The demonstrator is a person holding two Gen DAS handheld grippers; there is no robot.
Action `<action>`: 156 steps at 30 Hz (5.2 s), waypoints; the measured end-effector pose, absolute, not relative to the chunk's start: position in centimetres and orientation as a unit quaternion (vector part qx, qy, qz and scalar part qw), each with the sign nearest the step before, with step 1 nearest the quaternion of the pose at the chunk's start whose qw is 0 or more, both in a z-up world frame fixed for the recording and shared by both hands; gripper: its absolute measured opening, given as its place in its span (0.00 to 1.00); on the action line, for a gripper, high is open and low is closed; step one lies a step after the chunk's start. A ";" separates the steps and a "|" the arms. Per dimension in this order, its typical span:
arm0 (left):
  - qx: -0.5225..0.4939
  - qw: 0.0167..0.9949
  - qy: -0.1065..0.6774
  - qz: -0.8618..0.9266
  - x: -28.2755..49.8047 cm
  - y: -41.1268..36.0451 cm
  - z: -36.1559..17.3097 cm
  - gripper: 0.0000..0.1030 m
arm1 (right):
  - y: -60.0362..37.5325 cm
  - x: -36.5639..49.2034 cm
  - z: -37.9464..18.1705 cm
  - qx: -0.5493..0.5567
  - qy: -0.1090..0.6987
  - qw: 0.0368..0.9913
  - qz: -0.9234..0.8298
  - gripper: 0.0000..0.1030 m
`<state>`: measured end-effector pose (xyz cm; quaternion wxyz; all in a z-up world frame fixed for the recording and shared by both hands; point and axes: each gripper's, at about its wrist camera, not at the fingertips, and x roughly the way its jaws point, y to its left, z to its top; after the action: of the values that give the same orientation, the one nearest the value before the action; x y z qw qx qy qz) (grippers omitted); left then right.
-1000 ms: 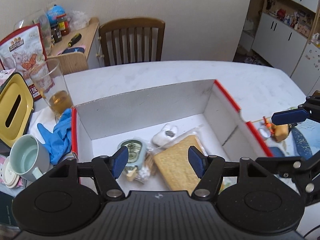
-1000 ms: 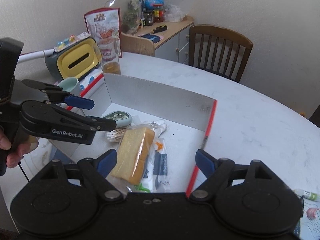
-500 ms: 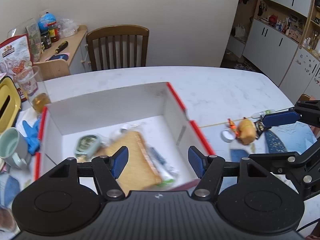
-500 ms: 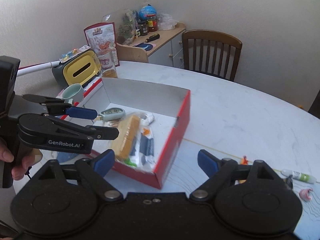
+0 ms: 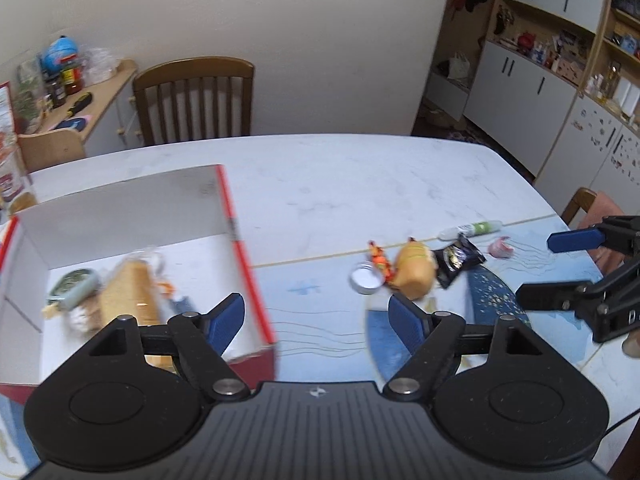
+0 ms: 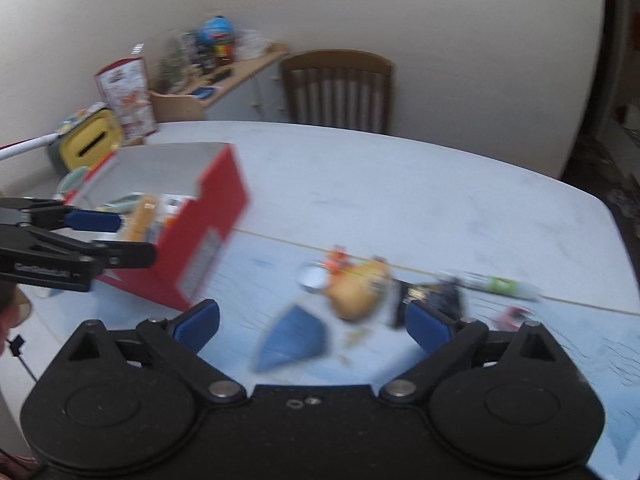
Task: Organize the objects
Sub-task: 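Move both grippers back over the table toward the yellow toy and toothpaste, then grasp the pink toothpaste tube with the right gripper while the left grasps the yellow toy, then carry the toothpaste tube and yellow toy with both grippers over the box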
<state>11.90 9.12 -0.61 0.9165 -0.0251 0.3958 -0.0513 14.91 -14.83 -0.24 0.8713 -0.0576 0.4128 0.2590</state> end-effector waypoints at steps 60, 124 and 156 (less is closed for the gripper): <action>0.064 0.905 0.397 -0.137 25.0 -5.4 -12.5 0.91 | -27.9 27.5 -12.9 -0.003 0.479 0.866 0.142 0.68; -0.064 0.915 0.395 -0.049 11.8 7.0 -3.3 0.40 | -14.2 13.0 -2.1 -0.041 0.431 0.864 0.258 0.44; -0.082 0.926 0.369 0.004 9.7 26.9 -1.3 0.40 | 6.6 13.8 -0.9 -0.100 0.418 0.843 0.322 0.44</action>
<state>9.66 26.90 -1.33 0.9258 -0.0822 0.3690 0.0045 13.84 6.59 -0.95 0.8432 -0.0995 0.4184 0.3224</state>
